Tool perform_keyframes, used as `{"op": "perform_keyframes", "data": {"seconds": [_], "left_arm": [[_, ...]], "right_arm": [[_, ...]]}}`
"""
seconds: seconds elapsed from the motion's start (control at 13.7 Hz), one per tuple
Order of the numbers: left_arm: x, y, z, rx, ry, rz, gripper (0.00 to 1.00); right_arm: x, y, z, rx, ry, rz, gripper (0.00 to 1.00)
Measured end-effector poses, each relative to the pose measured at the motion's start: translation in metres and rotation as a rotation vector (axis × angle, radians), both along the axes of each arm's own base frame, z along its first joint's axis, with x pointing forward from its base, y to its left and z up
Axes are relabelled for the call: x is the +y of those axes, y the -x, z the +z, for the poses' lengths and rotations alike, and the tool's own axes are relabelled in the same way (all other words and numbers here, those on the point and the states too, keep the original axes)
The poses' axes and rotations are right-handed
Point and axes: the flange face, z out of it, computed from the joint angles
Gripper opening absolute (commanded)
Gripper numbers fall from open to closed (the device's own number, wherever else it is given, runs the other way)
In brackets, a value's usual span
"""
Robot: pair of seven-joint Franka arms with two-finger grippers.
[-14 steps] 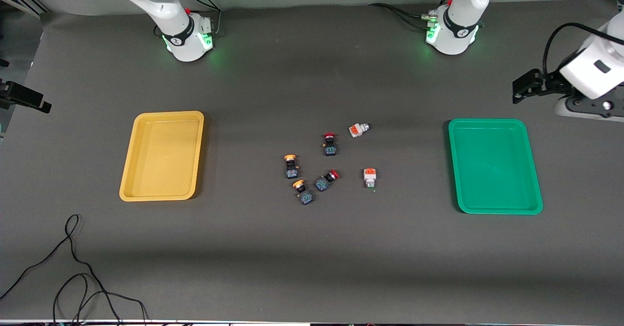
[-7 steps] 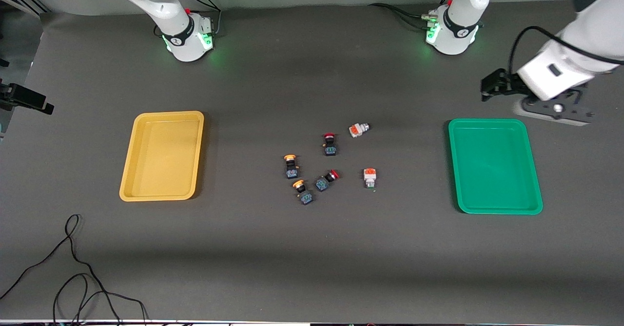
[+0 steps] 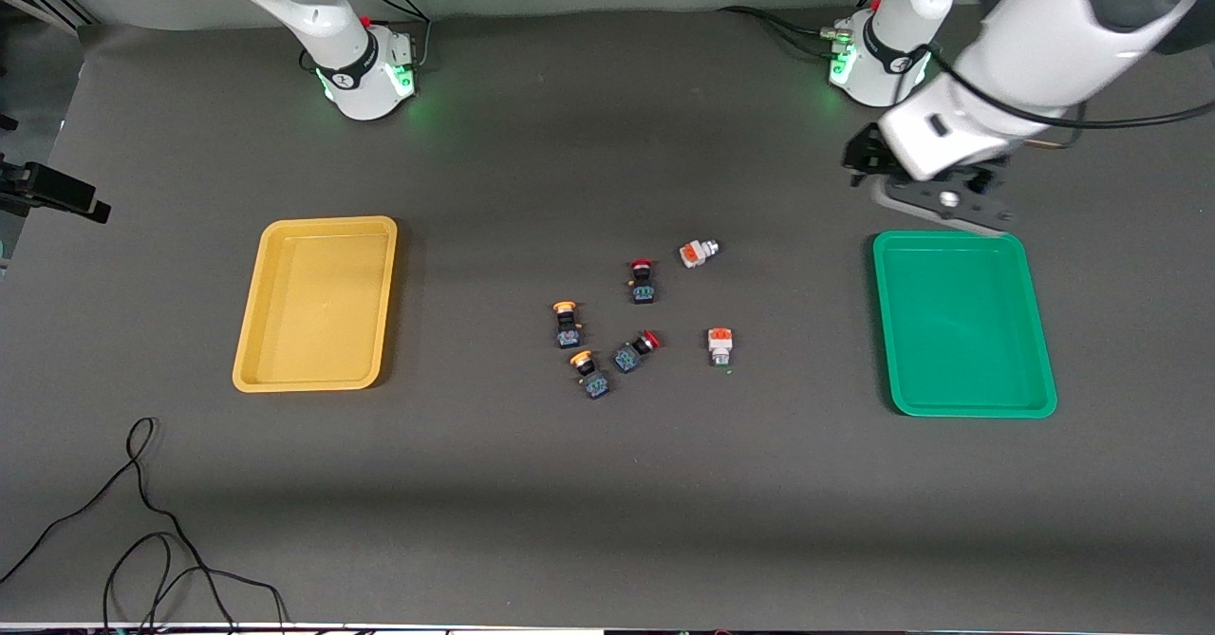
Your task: Place green and yellow buttons in trays
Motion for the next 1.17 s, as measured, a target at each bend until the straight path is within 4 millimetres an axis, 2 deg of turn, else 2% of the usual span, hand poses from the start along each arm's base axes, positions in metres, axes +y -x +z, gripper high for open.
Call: {"op": "perform_keyframes", "data": {"seconds": [0.29,0.59,0.73,0.95,1.17], "left_arm": [[-0.063,0.026,-0.024,0.019,-0.016,0.113,1.0],[-0.114,0.043,-0.044,0.012,-0.023,0.134,1.0],[-0.141,0.058,-0.057,-0.006,-0.011,0.076,1.0],[-0.178,0.087,-0.081,-0.02,0.007,-0.099,1.0],[-0.19,0.103,-0.098,-0.005,0.01,-0.269,1.0]], "right_arm": [[0.009,-0.001,0.0,0.001,0.0,0.017,1.0],[0.009,-0.001,-0.001,0.001,0.0,0.016,1.0],[0.009,-0.001,-0.001,0.001,0.0,0.016,1.0],[0.006,-0.002,-0.003,0.005,0.0,0.012,1.0],[0.004,-0.007,-0.012,0.022,-0.001,0.008,1.0]]}}
